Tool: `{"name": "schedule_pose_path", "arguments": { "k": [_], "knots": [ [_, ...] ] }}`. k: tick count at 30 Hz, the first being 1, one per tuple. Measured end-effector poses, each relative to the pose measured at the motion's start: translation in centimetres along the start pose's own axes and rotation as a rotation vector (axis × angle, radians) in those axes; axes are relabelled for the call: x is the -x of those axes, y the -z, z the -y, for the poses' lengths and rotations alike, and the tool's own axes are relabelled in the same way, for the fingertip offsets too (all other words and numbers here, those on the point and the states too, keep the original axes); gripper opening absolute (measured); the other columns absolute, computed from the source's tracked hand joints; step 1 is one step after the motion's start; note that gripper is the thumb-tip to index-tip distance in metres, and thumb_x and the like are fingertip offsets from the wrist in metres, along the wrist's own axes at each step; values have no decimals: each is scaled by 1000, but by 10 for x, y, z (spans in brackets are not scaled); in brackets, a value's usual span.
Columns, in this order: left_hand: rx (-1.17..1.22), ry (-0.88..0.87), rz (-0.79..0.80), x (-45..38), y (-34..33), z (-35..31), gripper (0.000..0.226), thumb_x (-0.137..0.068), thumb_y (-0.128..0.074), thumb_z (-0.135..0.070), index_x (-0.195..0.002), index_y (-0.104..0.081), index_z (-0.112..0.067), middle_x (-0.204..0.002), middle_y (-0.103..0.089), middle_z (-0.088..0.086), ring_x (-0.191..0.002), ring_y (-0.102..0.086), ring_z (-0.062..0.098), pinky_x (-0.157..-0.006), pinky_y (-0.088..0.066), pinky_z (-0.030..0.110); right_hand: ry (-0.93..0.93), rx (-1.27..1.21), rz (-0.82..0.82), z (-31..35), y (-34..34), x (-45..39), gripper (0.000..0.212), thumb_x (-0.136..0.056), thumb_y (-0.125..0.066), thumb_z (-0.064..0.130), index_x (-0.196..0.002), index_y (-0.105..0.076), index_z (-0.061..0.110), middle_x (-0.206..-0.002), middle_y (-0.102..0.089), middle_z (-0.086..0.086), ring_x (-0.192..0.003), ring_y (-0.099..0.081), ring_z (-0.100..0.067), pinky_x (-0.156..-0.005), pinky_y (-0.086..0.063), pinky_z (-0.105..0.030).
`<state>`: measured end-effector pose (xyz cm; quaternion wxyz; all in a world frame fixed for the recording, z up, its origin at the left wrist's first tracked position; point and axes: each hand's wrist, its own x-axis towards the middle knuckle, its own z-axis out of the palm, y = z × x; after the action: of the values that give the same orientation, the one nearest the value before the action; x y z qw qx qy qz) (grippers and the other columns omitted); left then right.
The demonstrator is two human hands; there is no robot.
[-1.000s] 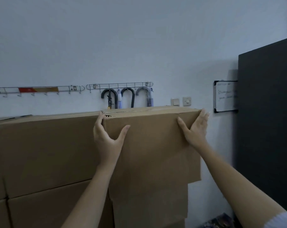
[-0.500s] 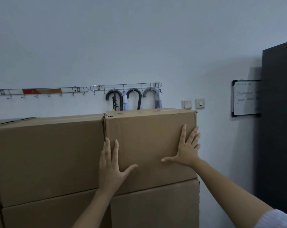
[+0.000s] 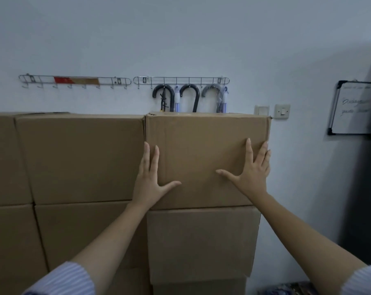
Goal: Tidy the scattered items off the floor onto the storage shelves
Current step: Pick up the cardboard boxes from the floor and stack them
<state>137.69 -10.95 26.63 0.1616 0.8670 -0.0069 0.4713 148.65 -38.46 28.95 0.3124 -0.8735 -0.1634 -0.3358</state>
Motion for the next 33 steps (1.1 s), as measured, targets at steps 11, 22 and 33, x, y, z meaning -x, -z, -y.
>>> {"name": "schedule_pose_path", "arguments": {
  "k": [11, 22, 33],
  "knots": [
    [50, 107, -214, 58, 42, 9, 71, -93, -63, -23, -152, -27, -8, -160, -23, 3, -149, -17, 13, -120, -21, 34, 609, -199, -245, 91, -43, 37, 49, -89, -64, 37, -131, -54, 13, -158, -29, -12, -150, -16, -28, -117, -13, -60],
    [-193, 621, -152, 222, 158, 70, 71, -92, -66, -18, -151, -29, -6, -156, -31, 6, -144, -27, 17, -117, -18, 25, 640, -620, 392, 215, -124, 184, 53, -92, -62, 29, -139, -45, 11, -145, -48, -5, -139, -37, -21, -114, -27, -44],
    [-366, 1163, -161, 426, 308, 91, 48, -92, -66, -19, -135, -53, -3, -132, -61, 13, -121, -57, 28, -100, -42, 31, 514, -708, 1108, 332, -177, 348, 68, -90, -68, 20, -144, -29, 5, -143, -46, -16, -126, -50, -30, -91, -35, -23]
  ]
}}
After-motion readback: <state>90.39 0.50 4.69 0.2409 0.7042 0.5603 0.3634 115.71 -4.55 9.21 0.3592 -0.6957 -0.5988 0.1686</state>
